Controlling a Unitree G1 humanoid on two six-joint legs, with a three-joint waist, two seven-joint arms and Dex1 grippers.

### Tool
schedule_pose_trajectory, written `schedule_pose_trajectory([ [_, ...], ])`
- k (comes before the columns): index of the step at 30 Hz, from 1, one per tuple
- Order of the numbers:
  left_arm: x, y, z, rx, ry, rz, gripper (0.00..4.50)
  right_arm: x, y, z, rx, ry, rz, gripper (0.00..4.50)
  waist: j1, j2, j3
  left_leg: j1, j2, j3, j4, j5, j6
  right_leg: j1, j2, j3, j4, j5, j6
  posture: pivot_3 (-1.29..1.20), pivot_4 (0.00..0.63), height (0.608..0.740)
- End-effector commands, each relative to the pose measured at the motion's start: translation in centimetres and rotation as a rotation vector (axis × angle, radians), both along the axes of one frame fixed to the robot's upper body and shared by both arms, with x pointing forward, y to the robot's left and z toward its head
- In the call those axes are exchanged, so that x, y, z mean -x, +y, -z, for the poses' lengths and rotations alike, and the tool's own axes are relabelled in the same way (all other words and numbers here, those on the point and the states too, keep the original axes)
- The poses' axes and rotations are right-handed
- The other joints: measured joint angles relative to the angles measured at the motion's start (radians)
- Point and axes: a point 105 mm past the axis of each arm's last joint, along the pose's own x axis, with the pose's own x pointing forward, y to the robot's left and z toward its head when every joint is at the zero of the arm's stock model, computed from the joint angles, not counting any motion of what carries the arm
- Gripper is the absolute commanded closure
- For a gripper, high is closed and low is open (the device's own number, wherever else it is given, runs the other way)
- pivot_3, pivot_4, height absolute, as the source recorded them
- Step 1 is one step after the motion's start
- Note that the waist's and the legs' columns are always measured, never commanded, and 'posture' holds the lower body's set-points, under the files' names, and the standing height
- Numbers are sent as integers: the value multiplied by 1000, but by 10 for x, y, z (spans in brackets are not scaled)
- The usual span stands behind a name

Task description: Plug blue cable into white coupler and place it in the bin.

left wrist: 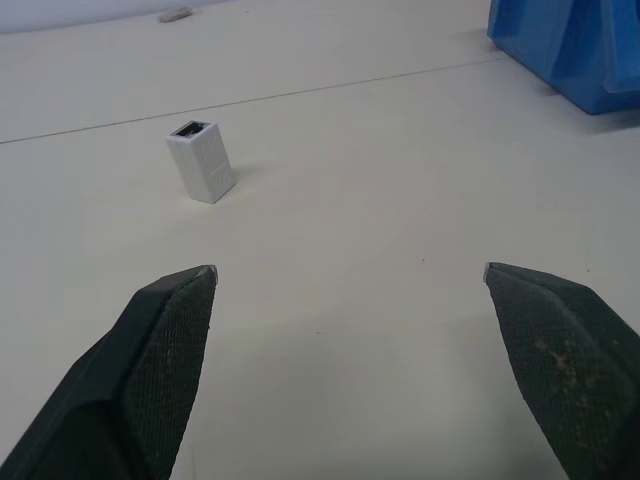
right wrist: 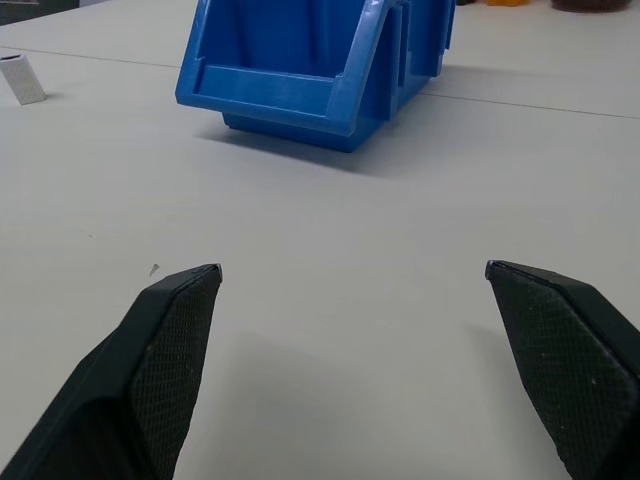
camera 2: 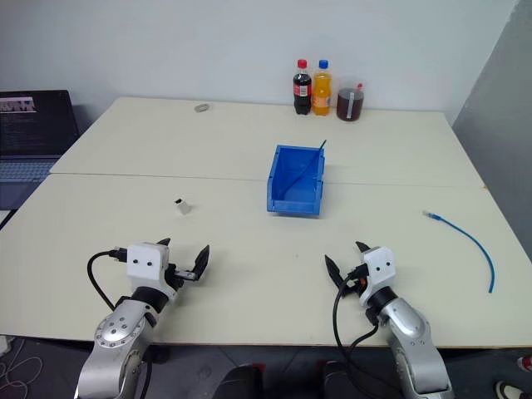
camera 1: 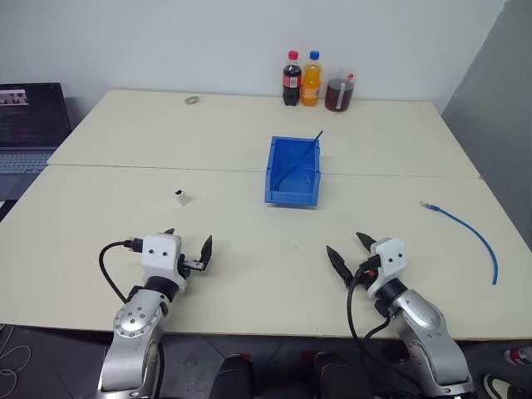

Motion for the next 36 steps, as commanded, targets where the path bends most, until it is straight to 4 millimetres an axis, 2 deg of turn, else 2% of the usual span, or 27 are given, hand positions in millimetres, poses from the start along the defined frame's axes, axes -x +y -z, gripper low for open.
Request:
schedule_pose_trajectory([
  [1,2,-3,-19,-22,-79,16,0,-2,0,-9,-7,-43,0,8,0,0,0,0,0,0,0,0,0,0,0,0,0,0,0,0,150,740],
  [6,4,-4,-11,-33,-31,22,0,-3,-1,-8,-3,-42,-2,8,0,0,0,0,0,0,0,0,0,0,0,0,0,0,0,0,150,740],
  [21,10,-21,-14,67,-49,195,0,-2,-3,-10,5,-51,6,8,0,0,0,0,0,0,0,0,0,0,0,0,0,0,0,0,150,740],
  [25,16,-40,-20,82,-45,384,0,-2,-7,-12,9,-58,20,8,-1,0,0,0,0,0,0,0,0,0,0,0,0,0,0,0,150,740],
  [30,10,-62,-31,41,-50,581,0,-1,-16,-18,14,-80,70,8,2,0,0,0,0,0,0,0,0,0,0,0,0,0,0,0,150,740],
  [33,7,-82,-44,44,-44,755,0,2,-31,-29,15,-110,130,8,4,0,0,0,0,0,0,0,0,0,0,-1,0,0,0,0,150,740],
  [36,8,-100,-46,27,18,945,0,4,-52,-45,32,-148,197,8,1,1,0,0,0,0,1,0,0,0,0,0,0,0,0,0,150,740],
])
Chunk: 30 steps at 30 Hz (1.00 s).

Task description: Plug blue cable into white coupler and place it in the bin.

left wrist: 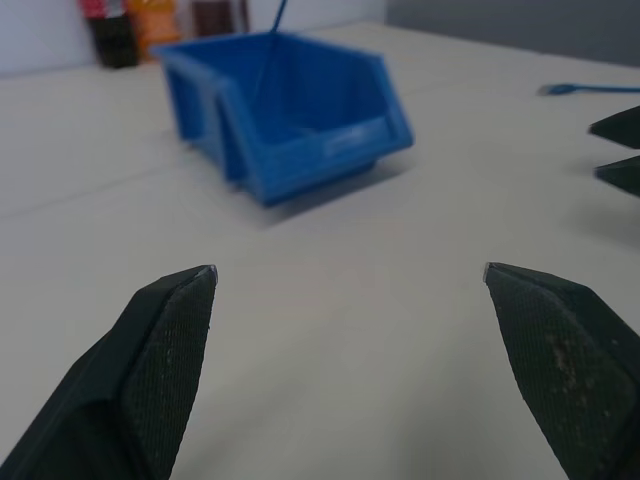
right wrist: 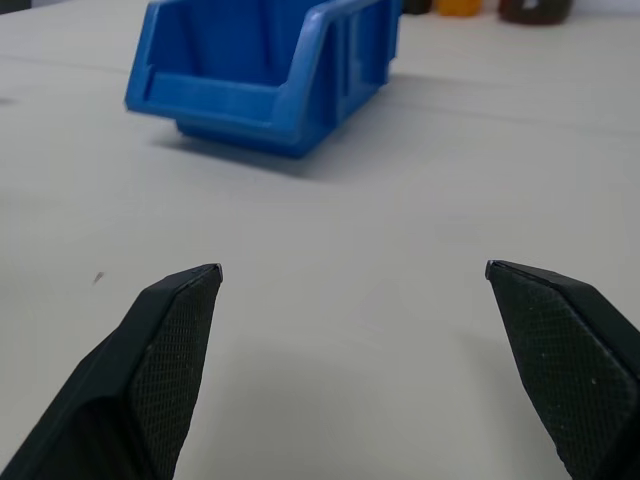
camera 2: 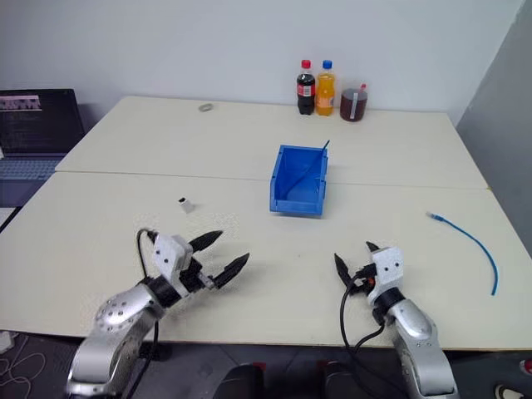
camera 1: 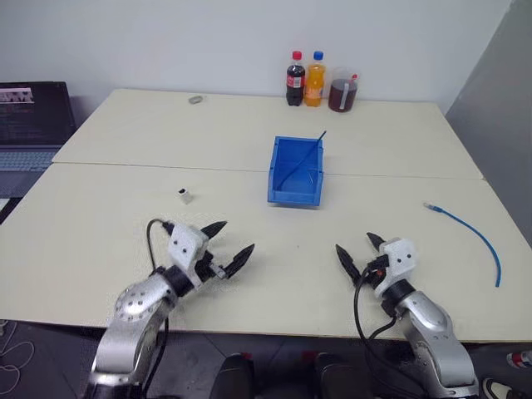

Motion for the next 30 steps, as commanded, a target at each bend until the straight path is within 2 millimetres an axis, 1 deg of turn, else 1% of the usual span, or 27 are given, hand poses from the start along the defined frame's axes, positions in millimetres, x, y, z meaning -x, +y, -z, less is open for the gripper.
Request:
schedule_pose_trajectory([
  [1,7,-24,-3,-32,51,237,0,2,-31,-34,21,-97,92,8,-1,0,0,0,0,0,0,0,0,0,0,0,0,0,0,0,150,740],
  [2,7,-28,-3,-45,58,279,0,2,-39,-39,32,-105,115,8,-1,0,0,0,0,0,0,0,0,0,0,0,0,0,0,0,150,740],
  [3,8,-34,-3,-52,72,330,0,2,-54,-44,51,-108,153,8,-2,0,0,0,0,0,0,0,0,0,0,0,0,0,0,0,150,740],
  [5,10,-47,-4,-72,95,438,0,0,-92,-57,69,-106,261,8,-2,0,0,0,0,0,0,0,0,0,0,0,0,0,0,0,150,740],
  [6,11,-52,-4,-88,105,484,0,-1,-112,-60,73,-84,315,8,-2,1,0,0,0,0,0,0,0,0,0,0,0,0,0,0,150,740],
  [7,12,-56,-4,-101,110,517,0,-2,-126,-61,84,-59,347,8,-2,1,1,0,0,0,0,0,0,0,0,0,0,0,0,0,150,740],
  [9,12,-63,-4,-126,113,575,0,-3,-154,-55,129,31,395,8,-2,1,0,0,-1,0,1,0,0,0,0,0,0,0,0,0,150,740],
  [10,12,-65,-4,-132,111,594,0,-4,-164,-51,145,79,408,8,-2,1,0,0,-1,0,1,0,0,1,1,0,0,0,0,0,150,740],
  [12,11,-70,-5,-132,106,612,0,-5,-179,-45,179,143,420,8,-4,1,0,0,0,0,0,0,0,1,1,0,0,0,-1,0,150,740],
  [14,13,-75,-5,-128,110,641,0,-9,-196,-35,202,235,418,8,-6,2,0,0,0,0,0,0,1,0,2,1,0,0,-2,0,150,740],
  [16,14,-79,-6,-130,105,659,0,-14,-215,-28,189,314,433,8,-8,3,1,0,0,0,0,0,1,0,2,1,0,0,-2,0,150,740],
  [21,18,-85,-4,-137,96,679,0,-27,-241,-15,128,449,459,8,-12,5,1,1,-1,1,1,0,1,1,1,2,0,1,-1,0,150,740],
  [24,19,-85,-4,-142,91,682,0,-28,-250,-6,70,529,457,8,-11,5,1,0,-1,1,1,0,1,1,2,2,0,1,-1,0,150,740],
  [27,19,-85,-4,-148,85,683,0,-25,-256,4,115,592,441,8,-10,5,1,0,-1,1,1,0,1,1,1,2,-1,2,-2,0,150,740],
  [28,18,-85,-4,-151,81,683,0,-24,-258,6,128,606,439,380,-9,5,1,0,-1,1,1,0,1,1,1,2,-1,1,-2,0,150,740],
  [29,18,-85,-5,-152,78,683,0,-24,-259,7,135,614,438,566,-9,5,1,0,-1,1,2,0,1,1,1,2,-1,1,-1,0,150,740],
  [30,18,-85,-5,-154,76,683,0,-24,-261,8,132,620,439,848,-8,5,1,0,-1,1,2,0,1,1,1,2,-1,1,-1,0,150,740],
])
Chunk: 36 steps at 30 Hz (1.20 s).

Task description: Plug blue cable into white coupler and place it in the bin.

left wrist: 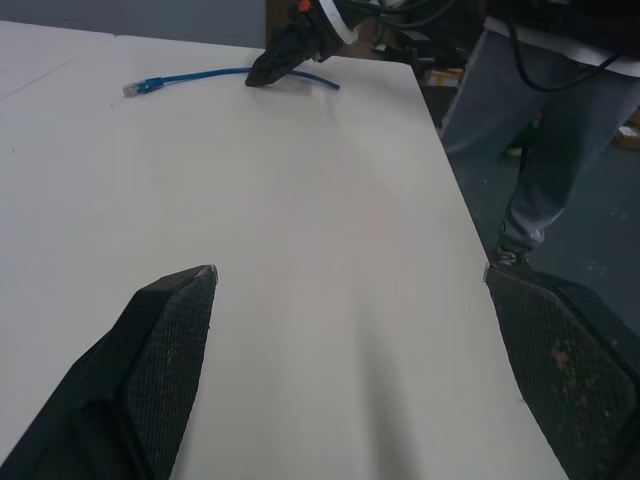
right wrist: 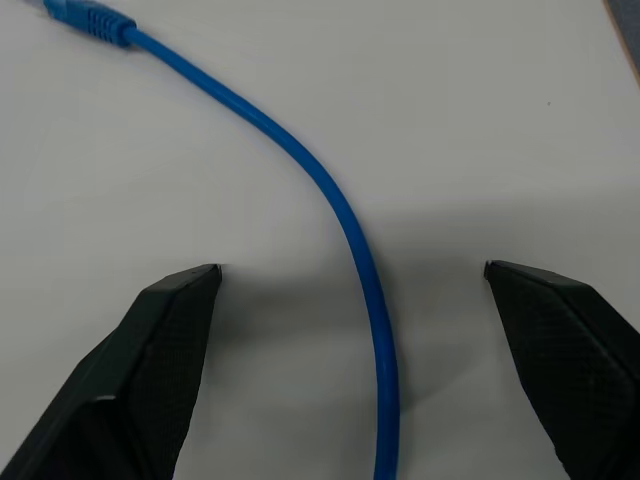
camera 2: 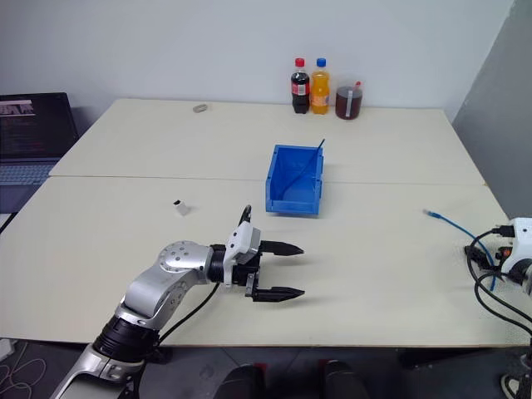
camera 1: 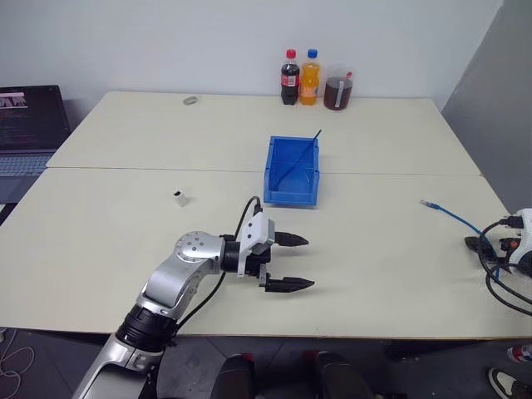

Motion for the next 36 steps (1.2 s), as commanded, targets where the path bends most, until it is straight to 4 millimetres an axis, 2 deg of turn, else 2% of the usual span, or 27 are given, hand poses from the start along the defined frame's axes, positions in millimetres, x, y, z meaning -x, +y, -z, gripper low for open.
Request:
schedule_pose_trajectory([
  [1,2,-4,-9,9,-59,30,0,7,-12,7,31,60,15,1084,2,0,0,0,0,0,0,0,0,0,0,0,0,0,0,0,150,740],
  [8,2,-4,-5,-7,-76,26,0,12,-17,12,83,97,-20,2750,7,0,0,1,0,-1,2,0,0,2,0,-1,0,0,3,0,150,740],
  [14,0,-3,-4,-16,-88,23,0,9,-18,1,151,62,-95,4382,8,0,0,0,-1,-1,2,0,0,2,-1,-1,-1,1,3,0,150,740],
  [20,2,0,-1,-35,-83,30,0,3,-1,-19,264,35,-305,4463,5,0,0,1,-1,0,1,0,0,2,-1,-1,-1,1,3,0,150,740],
  [22,7,7,3,-58,-63,33,0,1,14,-31,309,12,-428,4463,4,0,0,1,-1,0,1,0,0,2,-1,0,0,1,3,0,150,740],
  [25,17,28,15,-126,-23,27,0,2,49,-45,329,-25,-631,4463,-12,5,0,1,0,0,0,0,0,1,0,0,0,0,3,0,150,740],
  [28,26,61,32,-192,68,-46,0,3,98,-55,355,-82,-814,4463,-23,7,0,1,1,-1,0,0,0,0,0,0,1,0,2,0,150,740],
  [32,27,99,47,-247,118,-201,0,-1,158,-49,347,-138,-935,4463,-24,7,1,2,2,-2,0,0,0,0,1,-1,1,-1,1,0,150,740],
  [36,16,127,46,-234,119,-376,0,-7,223,-37,268,-192,-1024,4463,-19,7,1,1,1,-2,0,0,0,0,0,-1,1,-1,2,0,150,740],
])
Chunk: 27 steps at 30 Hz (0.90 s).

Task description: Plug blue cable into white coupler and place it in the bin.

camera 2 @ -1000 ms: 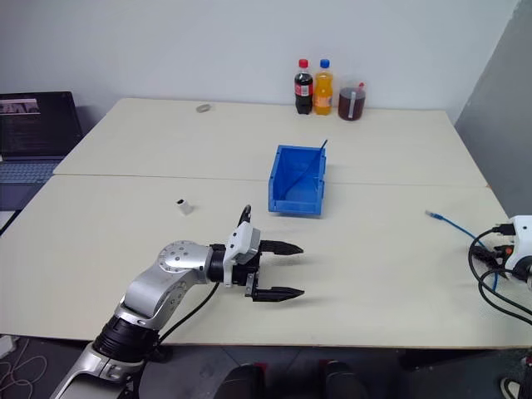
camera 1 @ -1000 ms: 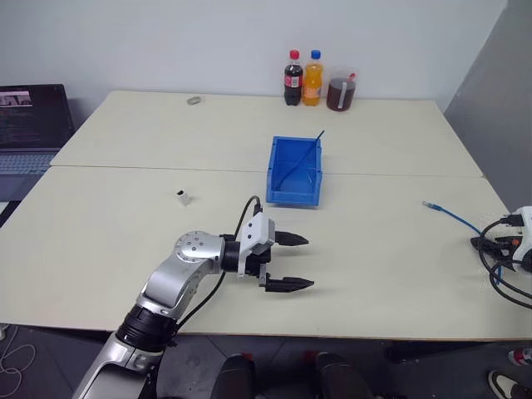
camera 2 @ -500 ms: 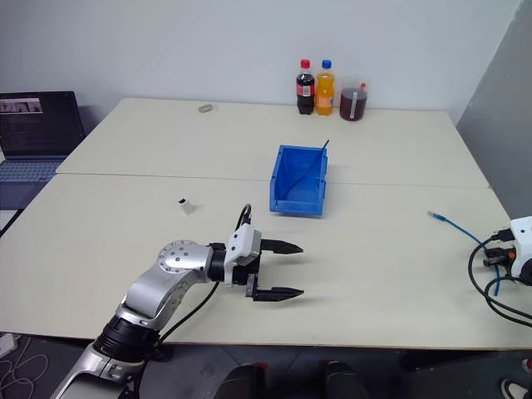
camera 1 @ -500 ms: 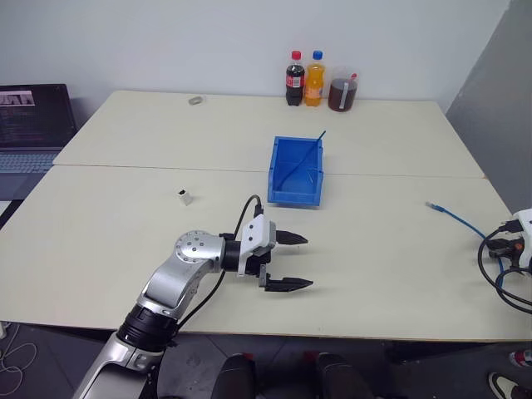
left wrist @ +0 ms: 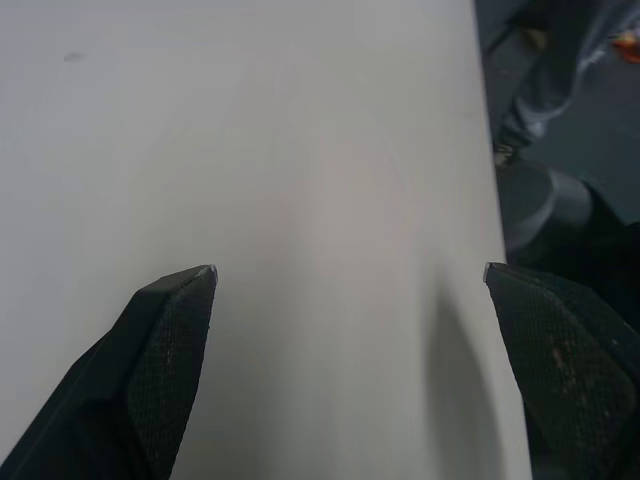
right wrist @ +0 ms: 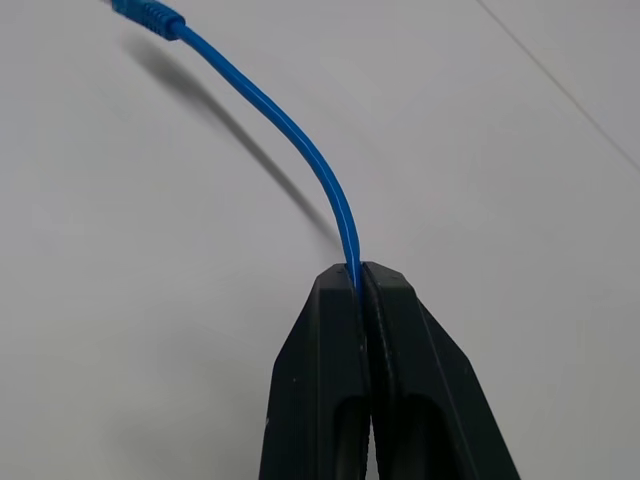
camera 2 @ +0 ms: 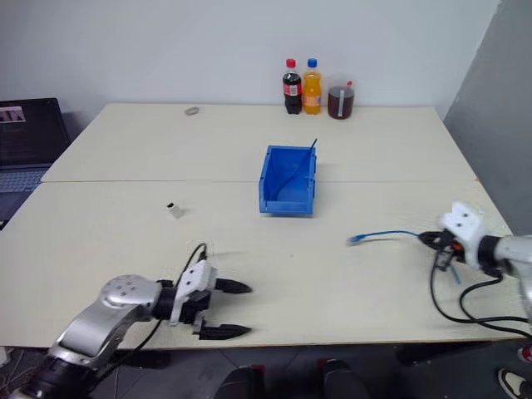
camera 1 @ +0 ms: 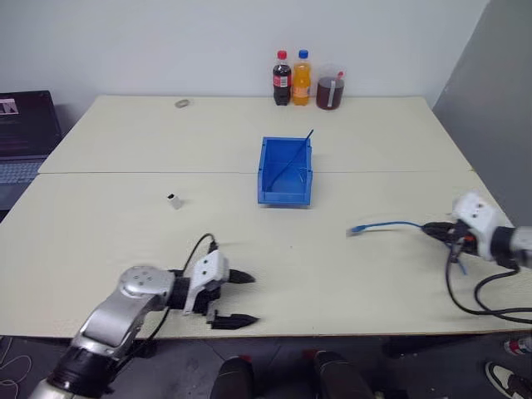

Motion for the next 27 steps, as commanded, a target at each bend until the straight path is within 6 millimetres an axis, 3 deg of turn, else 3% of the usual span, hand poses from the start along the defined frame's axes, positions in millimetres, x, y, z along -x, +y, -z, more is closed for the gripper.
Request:
schedule_pose_trajectory([
  [1,-13,25,-11,4,-57,-152,0,-4,55,-3,-37,-35,-87,4463,2,0,0,0,0,0,0,0,0,0,0,0,0,0,0,0,150,740],
  [5,-15,38,-18,15,-68,-223,0,-6,99,9,-53,-28,-170,4463,12,0,0,-2,0,0,0,0,0,-1,-1,0,0,0,0,0,150,740],
  [15,-22,49,-18,-2,-93,-269,0,-19,135,17,-43,-1,-230,4463,25,-1,1,-2,0,1,0,0,0,-2,-1,-1,0,0,-3,0,150,740],
  [21,-39,35,-26,87,-107,-298,0,-12,132,15,-42,25,-263,3232,29,-1,1,-3,0,1,0,0,0,-2,-1,-1,0,0,-3,0,150,740],
  [27,-52,18,-16,55,-118,-251,0,12,115,12,7,83,-319,1677,27,-1,0,-3,0,1,0,0,0,-2,-1,-1,0,1,-4,0,150,740],
])
